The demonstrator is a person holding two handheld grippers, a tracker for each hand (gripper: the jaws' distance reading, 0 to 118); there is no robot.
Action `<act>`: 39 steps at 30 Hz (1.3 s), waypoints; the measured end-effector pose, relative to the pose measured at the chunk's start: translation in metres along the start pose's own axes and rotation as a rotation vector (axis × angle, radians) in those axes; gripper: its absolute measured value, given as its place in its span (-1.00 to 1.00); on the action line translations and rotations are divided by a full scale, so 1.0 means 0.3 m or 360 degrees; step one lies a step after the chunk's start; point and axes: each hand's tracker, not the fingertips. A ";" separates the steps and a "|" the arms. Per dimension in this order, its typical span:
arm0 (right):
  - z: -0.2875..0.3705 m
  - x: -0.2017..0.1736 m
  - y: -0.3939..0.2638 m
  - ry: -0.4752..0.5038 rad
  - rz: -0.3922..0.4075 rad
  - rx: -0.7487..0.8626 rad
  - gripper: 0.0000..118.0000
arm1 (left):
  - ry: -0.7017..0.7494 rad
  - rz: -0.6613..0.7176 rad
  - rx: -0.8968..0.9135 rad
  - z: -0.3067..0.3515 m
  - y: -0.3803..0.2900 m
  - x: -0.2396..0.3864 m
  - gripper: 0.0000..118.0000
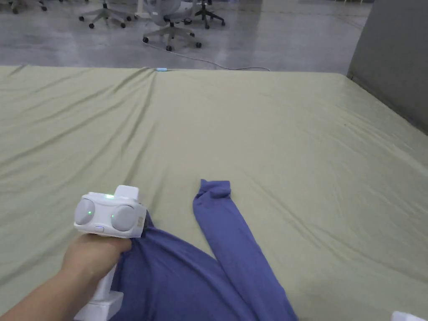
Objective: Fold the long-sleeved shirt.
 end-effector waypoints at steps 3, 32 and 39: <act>-0.096 -0.022 0.011 -0.0018 0.0008 -0.0212 0.87 | 0.0062 -0.0057 0.0084 0.076 0.025 0.001 -1.00; 0.871 -0.413 0.255 0.0527 0.0538 0.1498 -0.80 | -0.0182 0.0764 0.1233 1.526 -0.006 -0.470 -1.00; 1.009 -0.586 0.680 0.0507 0.0604 0.1564 -0.80 | -0.0205 0.0811 0.1454 1.673 0.310 -0.568 -1.00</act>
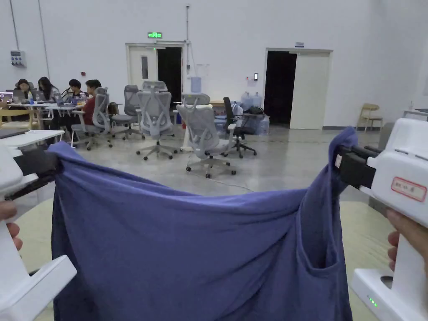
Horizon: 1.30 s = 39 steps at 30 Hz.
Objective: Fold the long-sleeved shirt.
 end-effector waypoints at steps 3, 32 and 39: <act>-0.167 0.018 0.118 -0.0031 0.0009 -0.0064 -0.80 | 0.0016 -0.0110 0.0025 -0.116 0.101 0.044 -1.00; -1.038 0.216 -0.516 -0.0205 0.0031 -0.0823 -0.80 | 0.0224 -0.0274 -0.0366 -0.982 -0.489 -0.236 -1.00; -0.884 0.286 -1.025 -0.0153 -0.0059 -0.1178 -0.80 | 0.0342 -0.0272 -0.0729 -0.825 -0.867 -0.494 -1.00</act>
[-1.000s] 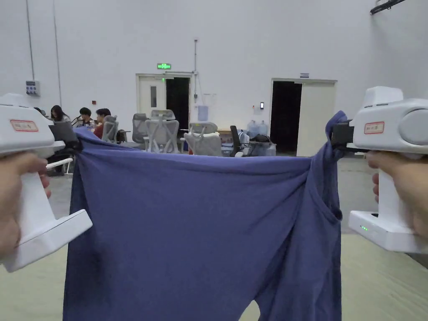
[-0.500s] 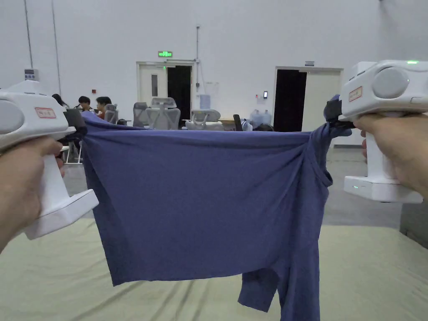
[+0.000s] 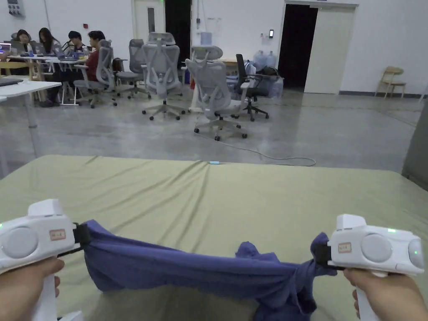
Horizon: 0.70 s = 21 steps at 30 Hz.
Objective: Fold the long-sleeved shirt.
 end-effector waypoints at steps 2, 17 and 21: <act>0.049 0.002 -0.132 0.0034 0.0065 -0.0040 -0.80 | -0.0013 -0.0049 -0.0050 0.073 -0.100 -0.064 -1.00; 0.775 -0.141 -0.871 0.0212 0.0537 -0.0304 -0.80 | 0.0029 -0.0083 -0.0514 0.815 -0.612 -0.448 -1.00; 0.835 -0.187 -0.993 0.0189 0.0558 -0.0527 -0.80 | 0.0092 -0.0132 -0.0627 0.922 -0.726 -0.512 -1.00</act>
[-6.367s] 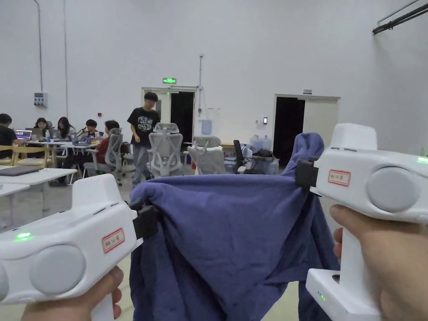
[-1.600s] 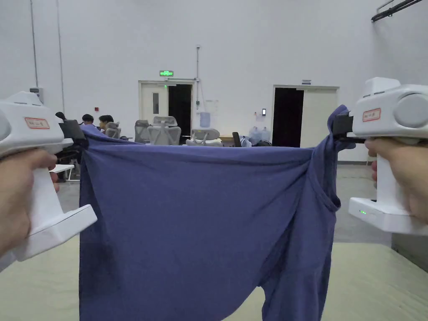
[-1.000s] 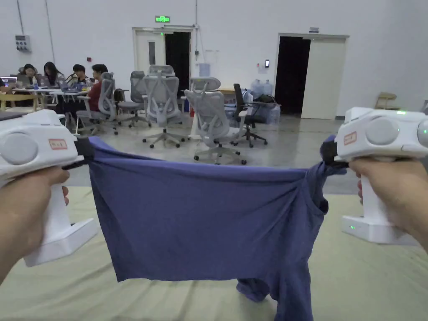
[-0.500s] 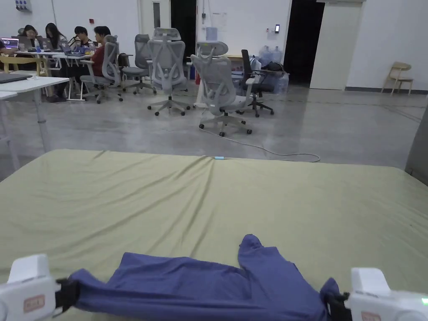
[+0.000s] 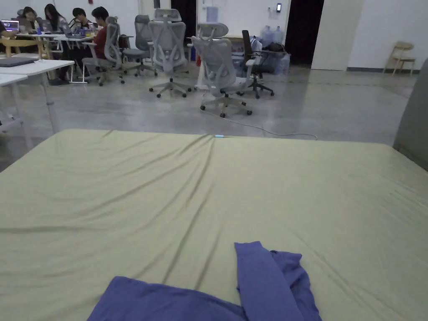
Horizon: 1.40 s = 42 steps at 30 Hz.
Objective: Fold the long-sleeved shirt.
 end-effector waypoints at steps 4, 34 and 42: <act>-0.049 -0.033 -0.061 0.0022 0.0035 -0.0205 -0.80 | 0.0005 0.0037 -0.0118 -0.009 -0.096 -0.053 -1.00; -0.576 0.128 0.736 -0.0002 -0.0341 0.0214 0.99 | -0.0236 -0.0010 0.0330 0.080 -0.020 0.311 -1.00; -0.844 0.153 0.809 -0.0042 -0.0331 -0.0247 -0.16 | -0.0258 0.0078 0.0268 0.024 -0.035 0.303 -1.00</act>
